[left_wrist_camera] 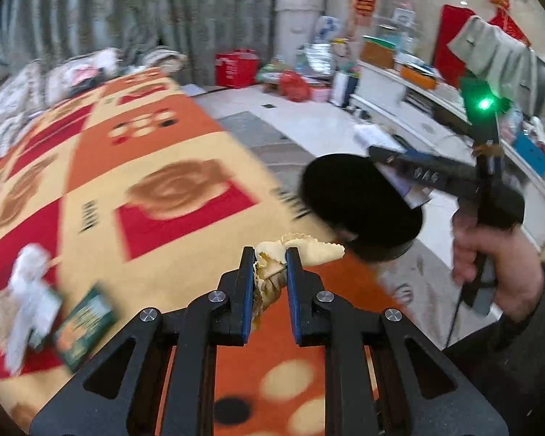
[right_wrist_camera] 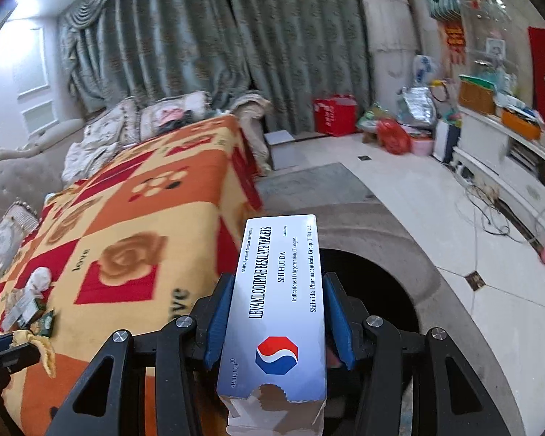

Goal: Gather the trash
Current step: 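Carry the medicine box and yellow wrapper over the black bin with both tools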

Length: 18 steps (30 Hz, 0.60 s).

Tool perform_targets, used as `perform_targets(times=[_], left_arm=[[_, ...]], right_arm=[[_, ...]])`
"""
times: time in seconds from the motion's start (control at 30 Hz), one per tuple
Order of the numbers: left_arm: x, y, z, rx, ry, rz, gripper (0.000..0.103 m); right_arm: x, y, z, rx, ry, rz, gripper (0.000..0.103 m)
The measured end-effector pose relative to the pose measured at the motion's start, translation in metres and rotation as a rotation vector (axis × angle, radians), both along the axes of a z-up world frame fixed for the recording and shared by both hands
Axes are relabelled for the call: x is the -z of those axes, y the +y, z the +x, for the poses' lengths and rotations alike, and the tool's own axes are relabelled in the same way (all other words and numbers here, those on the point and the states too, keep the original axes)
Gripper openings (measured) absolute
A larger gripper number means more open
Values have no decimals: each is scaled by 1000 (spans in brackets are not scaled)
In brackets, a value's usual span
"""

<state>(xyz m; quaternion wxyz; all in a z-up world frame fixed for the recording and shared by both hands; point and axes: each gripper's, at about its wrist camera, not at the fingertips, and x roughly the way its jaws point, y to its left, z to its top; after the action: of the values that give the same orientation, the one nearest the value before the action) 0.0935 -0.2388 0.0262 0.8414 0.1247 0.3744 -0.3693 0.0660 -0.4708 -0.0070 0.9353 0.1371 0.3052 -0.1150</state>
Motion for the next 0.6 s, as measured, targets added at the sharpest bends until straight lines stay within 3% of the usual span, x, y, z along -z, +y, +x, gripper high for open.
perform_targets(times=[0.2, 0.33, 0.6], left_arm=[[5, -58, 28, 27, 78, -12, 14], [9, -94, 41, 41, 66, 17, 14], [27, -122, 51, 48, 67, 59, 15]], right_arm=[[11, -21, 0, 43, 46, 44, 48], [19, -26, 7, 56, 81, 76, 48], [29, -35, 10, 98, 136, 66, 48]])
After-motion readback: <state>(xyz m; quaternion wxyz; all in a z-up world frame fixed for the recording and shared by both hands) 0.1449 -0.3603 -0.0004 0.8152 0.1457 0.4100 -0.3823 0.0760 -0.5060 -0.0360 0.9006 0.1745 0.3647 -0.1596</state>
